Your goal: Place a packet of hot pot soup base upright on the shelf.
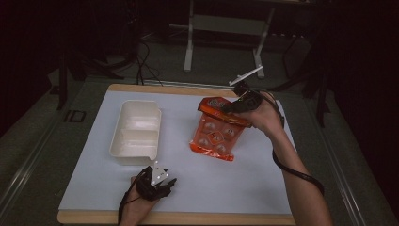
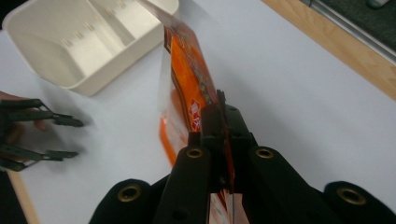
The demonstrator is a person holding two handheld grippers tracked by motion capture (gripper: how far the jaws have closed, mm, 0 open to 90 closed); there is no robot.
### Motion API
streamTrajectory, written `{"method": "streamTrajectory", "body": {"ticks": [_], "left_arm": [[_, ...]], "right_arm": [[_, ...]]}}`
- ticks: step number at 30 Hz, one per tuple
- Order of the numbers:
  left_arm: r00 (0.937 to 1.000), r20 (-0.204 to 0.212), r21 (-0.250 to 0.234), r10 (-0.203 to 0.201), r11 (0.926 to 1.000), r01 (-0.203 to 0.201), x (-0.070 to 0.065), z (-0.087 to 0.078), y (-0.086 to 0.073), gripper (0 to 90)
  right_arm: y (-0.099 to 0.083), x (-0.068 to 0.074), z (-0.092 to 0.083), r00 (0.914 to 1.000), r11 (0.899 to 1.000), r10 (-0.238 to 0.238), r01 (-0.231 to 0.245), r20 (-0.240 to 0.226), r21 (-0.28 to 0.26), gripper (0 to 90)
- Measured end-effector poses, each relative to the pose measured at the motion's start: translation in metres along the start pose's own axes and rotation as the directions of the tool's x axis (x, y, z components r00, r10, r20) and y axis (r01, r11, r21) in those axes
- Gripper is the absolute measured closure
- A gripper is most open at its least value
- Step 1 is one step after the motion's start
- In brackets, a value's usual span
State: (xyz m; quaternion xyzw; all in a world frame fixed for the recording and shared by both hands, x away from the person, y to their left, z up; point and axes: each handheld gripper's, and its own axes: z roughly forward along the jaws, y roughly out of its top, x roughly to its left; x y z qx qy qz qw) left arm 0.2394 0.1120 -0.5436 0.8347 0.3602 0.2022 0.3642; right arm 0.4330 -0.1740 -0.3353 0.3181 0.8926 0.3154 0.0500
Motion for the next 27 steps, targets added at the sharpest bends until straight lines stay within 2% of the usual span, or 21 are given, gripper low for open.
{"method": "streamTrajectory", "body": {"ticks": [5, 10, 11, 15, 20, 22, 24, 25, 27], "left_arm": [[1.0, 0.0, 0.0, 0.001, 1.0, -0.001, 0.0, 0.0, 0.0, 49.8], [1.0, 0.0, 0.0, 0.001, 1.0, -0.001, 0.0, 0.0, 0.0, 49.8], [1.0, 0.0, 0.001, 0.001, 1.0, -0.001, 0.0, 0.0, 0.0, 49.8], [1.0, -0.001, 0.0, 0.001, 1.0, -0.001, 0.0, 0.0, 0.0, 49.8], [1.0, -0.004, 0.0, 0.005, 1.0, -0.005, 0.0, 0.0, 0.0, 49.8], [1.0, -0.005, 0.0, 0.006, 1.0, -0.006, -0.001, 0.0, 0.0, 49.8], [1.0, -0.005, 0.0, 0.007, 1.0, -0.007, -0.001, 0.0, 0.0, 49.8], [1.0, -0.005, -0.001, 0.007, 1.0, -0.007, -0.001, 0.0, 0.0, 49.8], [1.0, -0.006, -0.001, 0.007, 1.0, -0.007, -0.001, 0.0, 0.0, 49.8]], "right_arm": [[0.003, 0.0, -0.005, 0.9943, 0.997, 0.068, -0.07, -0.082, -0.028, 90.0], [0.005, 0.0, -0.008, 0.9779, 0.991, 0.107, -0.121, -0.18, -0.065, 90.0], [0.006, 0.001, -0.007, 0.9765, 0.99, 0.107, -0.122, -0.187, -0.071, 90.0], [0.008, 0.004, -0.003, 0.9604, 0.985, 0.131, -0.153, -0.246, -0.074, 90.0], [0.011, 0.007, 0.001, 0.9465, 0.979, 0.149, -0.182, -0.286, -0.09, 90.0], [0.012, 0.008, 0.003, 0.9349, 0.975, 0.157, -0.198, -0.318, -0.102, 90.0], [0.013, 0.01, 0.004, 0.9348, 0.97, 0.155, -0.206, -0.32, -0.132, 90.0], [0.015, 0.01, 0.004, 0.9303, 0.968, 0.159, -0.213, -0.33, -0.133, 90.0], [0.017, 0.015, 0.006, 0.9453, 0.974, 0.13, -0.178, -0.299, -0.139, 90.0]]}}
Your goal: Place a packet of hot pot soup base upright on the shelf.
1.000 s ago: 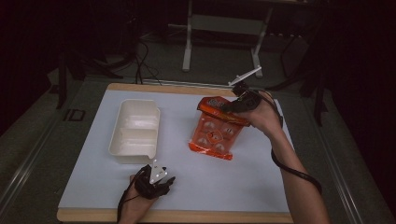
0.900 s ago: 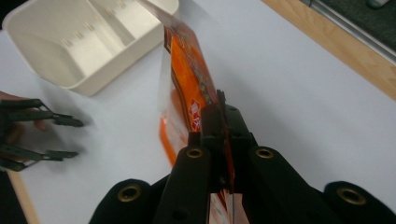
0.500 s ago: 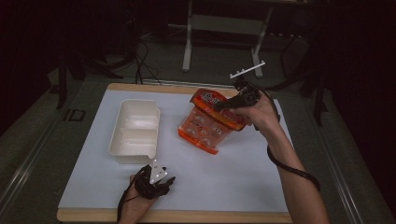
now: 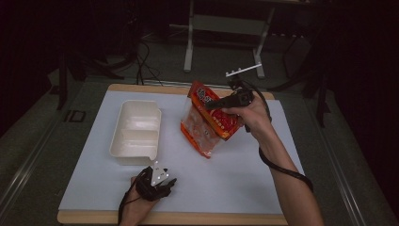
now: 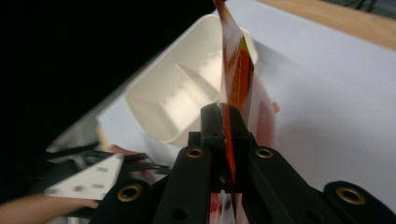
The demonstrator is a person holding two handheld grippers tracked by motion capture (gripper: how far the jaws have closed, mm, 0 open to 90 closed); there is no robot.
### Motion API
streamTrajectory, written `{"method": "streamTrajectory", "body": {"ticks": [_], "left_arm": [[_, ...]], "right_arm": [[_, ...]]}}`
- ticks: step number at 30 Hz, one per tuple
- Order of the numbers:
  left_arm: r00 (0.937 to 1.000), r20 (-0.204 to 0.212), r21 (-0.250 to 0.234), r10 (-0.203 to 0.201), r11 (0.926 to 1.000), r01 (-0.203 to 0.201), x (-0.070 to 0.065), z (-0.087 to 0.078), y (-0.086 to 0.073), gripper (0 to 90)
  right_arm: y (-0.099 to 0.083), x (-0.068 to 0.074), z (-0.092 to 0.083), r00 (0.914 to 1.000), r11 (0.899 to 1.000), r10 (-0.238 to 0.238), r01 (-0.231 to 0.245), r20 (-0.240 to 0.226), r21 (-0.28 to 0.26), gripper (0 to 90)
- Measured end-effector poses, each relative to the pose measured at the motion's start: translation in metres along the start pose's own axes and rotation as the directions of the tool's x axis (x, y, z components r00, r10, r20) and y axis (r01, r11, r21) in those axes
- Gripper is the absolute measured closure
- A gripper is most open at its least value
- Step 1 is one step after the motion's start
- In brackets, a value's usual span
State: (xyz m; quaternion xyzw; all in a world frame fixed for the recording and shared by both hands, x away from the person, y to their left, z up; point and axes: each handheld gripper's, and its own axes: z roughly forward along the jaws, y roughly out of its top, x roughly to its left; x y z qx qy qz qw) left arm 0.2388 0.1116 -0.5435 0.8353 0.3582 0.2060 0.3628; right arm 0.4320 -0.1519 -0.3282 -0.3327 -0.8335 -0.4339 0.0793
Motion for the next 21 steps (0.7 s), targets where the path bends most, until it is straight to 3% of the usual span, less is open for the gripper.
{"method": "streamTrajectory", "body": {"ticks": [3, 7, 14, 21], "left_arm": [[1.0, 0.0, 0.002, 0.001, 1.0, -0.001, 0.0, 0.0, 0.0, 49.8], [1.0, -0.002, 0.003, 0.006, 1.0, -0.006, 0.0, 0.0, 0.0, 49.8], [1.0, -0.004, 0.002, 0.007, 1.0, -0.007, -0.001, 0.0, 0.0, 49.8], [0.9999, -0.006, 0.004, 0.01, 0.9999, -0.01, -0.001, -0.001, 0.0, 49.7]], "right_arm": [[-0.001, 0.007, 0.005, 0.999, 0.999, -0.042, 0.042, 0.013, -0.002, 90.0], [-0.003, 0.01, 0.009, 0.9979, 0.996, -0.064, 0.064, 0.011, -0.053, 90.0], [-0.003, 0.017, 0.018, 0.993, 0.985, -0.118, 0.118, 0.003, -0.123, 90.0], [-0.004, 0.022, 0.027, 0.9846, 0.972, -0.174, 0.175, 0.021, -0.154, 90.0]]}}
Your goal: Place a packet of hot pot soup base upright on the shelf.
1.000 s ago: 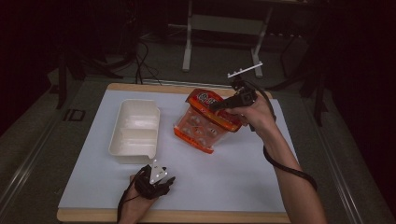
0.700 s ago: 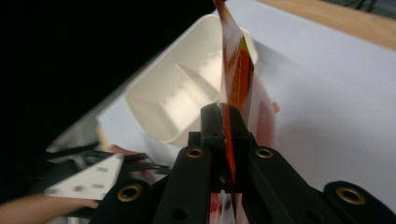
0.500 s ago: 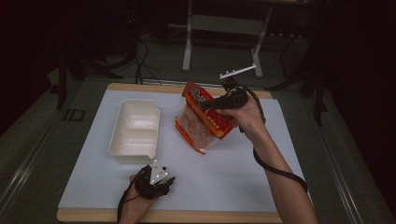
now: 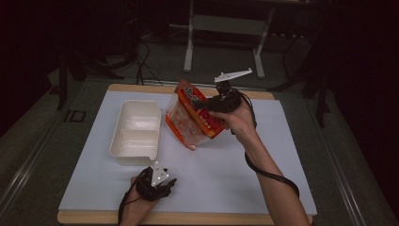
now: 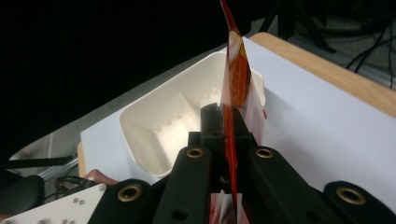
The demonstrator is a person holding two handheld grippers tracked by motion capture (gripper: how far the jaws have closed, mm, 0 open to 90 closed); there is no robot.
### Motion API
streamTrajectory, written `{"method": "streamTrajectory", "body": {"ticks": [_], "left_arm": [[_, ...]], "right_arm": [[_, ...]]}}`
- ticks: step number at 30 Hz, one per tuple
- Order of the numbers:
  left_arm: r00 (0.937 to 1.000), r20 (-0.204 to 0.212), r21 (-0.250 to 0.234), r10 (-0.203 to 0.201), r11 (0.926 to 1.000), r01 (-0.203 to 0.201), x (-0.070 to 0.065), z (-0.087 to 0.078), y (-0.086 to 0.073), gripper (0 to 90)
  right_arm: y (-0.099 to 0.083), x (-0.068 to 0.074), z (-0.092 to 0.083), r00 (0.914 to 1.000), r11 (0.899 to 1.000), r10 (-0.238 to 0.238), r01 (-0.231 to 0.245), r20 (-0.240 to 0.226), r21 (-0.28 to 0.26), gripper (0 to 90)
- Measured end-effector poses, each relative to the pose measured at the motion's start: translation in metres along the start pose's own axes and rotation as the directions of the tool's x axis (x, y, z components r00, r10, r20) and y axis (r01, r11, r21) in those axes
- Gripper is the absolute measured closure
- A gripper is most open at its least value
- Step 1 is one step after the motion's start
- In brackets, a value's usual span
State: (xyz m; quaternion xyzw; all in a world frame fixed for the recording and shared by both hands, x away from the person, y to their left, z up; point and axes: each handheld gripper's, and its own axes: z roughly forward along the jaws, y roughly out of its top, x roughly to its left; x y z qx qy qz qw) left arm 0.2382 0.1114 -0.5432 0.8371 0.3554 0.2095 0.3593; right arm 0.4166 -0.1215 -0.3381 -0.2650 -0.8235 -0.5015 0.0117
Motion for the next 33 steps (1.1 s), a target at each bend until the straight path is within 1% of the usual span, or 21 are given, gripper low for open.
{"method": "streamTrajectory", "body": {"ticks": [2, 4, 8, 9, 13, 16, 18, 20, 29, 30, 33], "left_arm": [[1.0, 0.0, 0.001, 0.001, 1.0, -0.001, 0.0, 0.0, 0.0, 49.7], [1.0, 0.0, 0.002, 0.002, 1.0, -0.002, 0.0, 0.0, 0.0, 49.7], [1.0, 0.001, 0.003, 0.003, 1.0, -0.003, 0.0, 0.0, 0.0, 49.7], [1.0, 0.001, 0.002, 0.002, 1.0, -0.002, 0.0, 0.0, 0.0, 49.7], [1.0, 0.0, 0.001, 0.0, 1.0, 0.0, 0.0, 0.0, 0.0, 49.7], [1.0, 0.0, -0.001, -0.003, 1.0, 0.003, 0.0, 0.0, 0.0, 49.6], [1.0, 0.001, -0.002, -0.003, 1.0, 0.003, 0.0, 0.0, 0.0, 49.7], [1.0, 0.001, -0.002, -0.003, 1.0, 0.003, 0.0, 0.0, 0.0, 49.7], [1.0, 0.001, 0.0, -0.001, 1.0, 0.001, 0.0, 0.0, 0.0, 49.6], [1.0, 0.001, 0.001, 0.0, 1.0, 0.0, 0.0, 0.0, 0.0, 49.7], [1.0, 0.002, 0.002, 0.0, 1.0, 0.0, 0.0, 0.0, 0.0, 49.7]], "right_arm": [[-0.001, 0.001, 0.002, 0.9999, 1.0, -0.007, 0.007, -0.007, -0.018, 90.0], [-0.001, 0.001, 0.003, 0.9992, 0.999, -0.039, 0.039, -0.003, -0.033, 90.0], [-0.003, -0.001, 0.004, 0.9993, 0.997, -0.032, 0.031, -0.019, -0.065, 90.0], [-0.003, -0.001, 0.004, 0.9994, 0.997, -0.029, 0.028, -0.017, -0.073, 90.0], [-0.003, -0.001, 0.006, 0.9989, 0.994, -0.043, 0.041, -0.019, -0.099, 90.0], [-0.003, -0.001, 0.007, 0.9981, 0.989, -0.058, 0.054, -0.023, -0.136, 90.0], [-0.003, -0.003, 0.007, 0.9985, 0.986, -0.048, 0.044, -0.024, -0.161, 90.0], [-0.003, -0.005, 0.008, 0.9987, 0.984, -0.042, 0.036, -0.028, -0.173, 90.0], [0.002, -0.008, 0.015, 0.9983, 0.98, -0.049, 0.042, -0.03, -0.196, 90.0], [0.004, -0.008, 0.016, 0.9986, 0.977, -0.044, 0.037, -0.03, -0.209, 90.0], [0.005, -0.009, 0.018, 0.9988, 0.974, -0.041, 0.034, -0.027, -0.222, 90.0]]}}
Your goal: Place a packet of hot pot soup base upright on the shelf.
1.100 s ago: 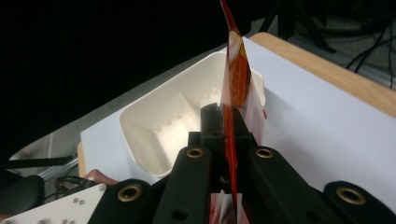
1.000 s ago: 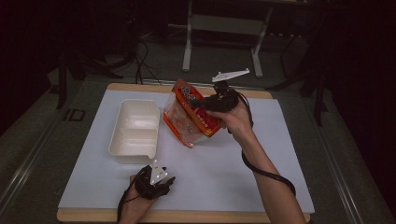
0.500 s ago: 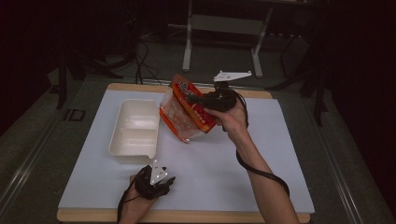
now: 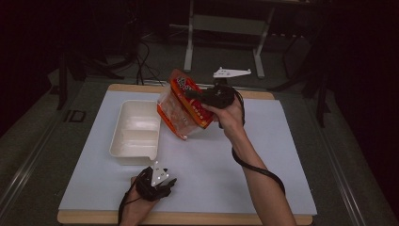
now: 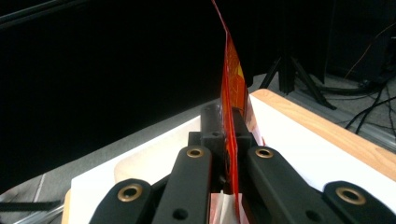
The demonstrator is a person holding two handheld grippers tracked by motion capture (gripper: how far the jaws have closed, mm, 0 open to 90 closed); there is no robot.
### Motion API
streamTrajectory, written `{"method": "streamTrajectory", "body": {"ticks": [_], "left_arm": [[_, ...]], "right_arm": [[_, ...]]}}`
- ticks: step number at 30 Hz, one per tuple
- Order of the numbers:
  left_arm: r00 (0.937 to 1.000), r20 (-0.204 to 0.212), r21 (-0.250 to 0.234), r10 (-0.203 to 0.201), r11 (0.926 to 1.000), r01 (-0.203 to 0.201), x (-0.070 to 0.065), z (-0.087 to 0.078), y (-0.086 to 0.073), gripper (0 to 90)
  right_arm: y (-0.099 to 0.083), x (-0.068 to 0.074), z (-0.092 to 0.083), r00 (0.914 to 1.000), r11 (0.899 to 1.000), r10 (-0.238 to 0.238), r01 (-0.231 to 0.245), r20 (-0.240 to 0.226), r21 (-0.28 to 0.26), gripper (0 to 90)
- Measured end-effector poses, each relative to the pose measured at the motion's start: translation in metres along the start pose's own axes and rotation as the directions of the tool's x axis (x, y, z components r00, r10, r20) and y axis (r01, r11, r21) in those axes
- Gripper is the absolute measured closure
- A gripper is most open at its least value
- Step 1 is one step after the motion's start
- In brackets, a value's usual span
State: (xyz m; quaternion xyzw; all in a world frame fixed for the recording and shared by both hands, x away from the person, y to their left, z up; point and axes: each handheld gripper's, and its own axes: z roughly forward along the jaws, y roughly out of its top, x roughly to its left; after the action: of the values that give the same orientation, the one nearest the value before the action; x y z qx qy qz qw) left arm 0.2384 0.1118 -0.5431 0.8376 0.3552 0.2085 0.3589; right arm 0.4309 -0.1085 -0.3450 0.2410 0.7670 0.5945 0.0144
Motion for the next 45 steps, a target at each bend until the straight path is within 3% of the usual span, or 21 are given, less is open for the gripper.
{"method": "streamTrajectory", "body": {"ticks": [7, 13, 25, 45], "left_arm": [[1.0, -0.002, -0.002, -0.002, 1.0, 0.002, 0.0, 0.0, 0.0, 49.6], [0.9994, -0.028, -0.036, -0.022, 0.9991, 0.021, -0.001, -0.003, -0.001, 50.2], [0.9981, -0.028, -0.058, -0.054, 0.997, 0.052, 0.003, -0.004, -0.002, 50.2], [0.9971, -0.031, -0.076, -0.07, 0.9948, 0.067, 0.005, -0.008, -0.002, 50.0]], "right_arm": [[0.005, 0.0, 0.005, 0.9999, 1.0, -0.004, 0.004, -0.01, -0.03, 90.0], [0.013, 0.004, 0.008, 0.9994, 0.999, -0.034, 0.034, 0.004, -0.029, 90.0], [0.029, 0.011, 0.014, 0.9971, 0.996, -0.071, 0.073, 0.026, -0.055, 90.0], [0.038, 0.013, 0.052, 0.9996, 0.996, -0.026, 0.027, 0.008, -0.088, 90.0]]}}
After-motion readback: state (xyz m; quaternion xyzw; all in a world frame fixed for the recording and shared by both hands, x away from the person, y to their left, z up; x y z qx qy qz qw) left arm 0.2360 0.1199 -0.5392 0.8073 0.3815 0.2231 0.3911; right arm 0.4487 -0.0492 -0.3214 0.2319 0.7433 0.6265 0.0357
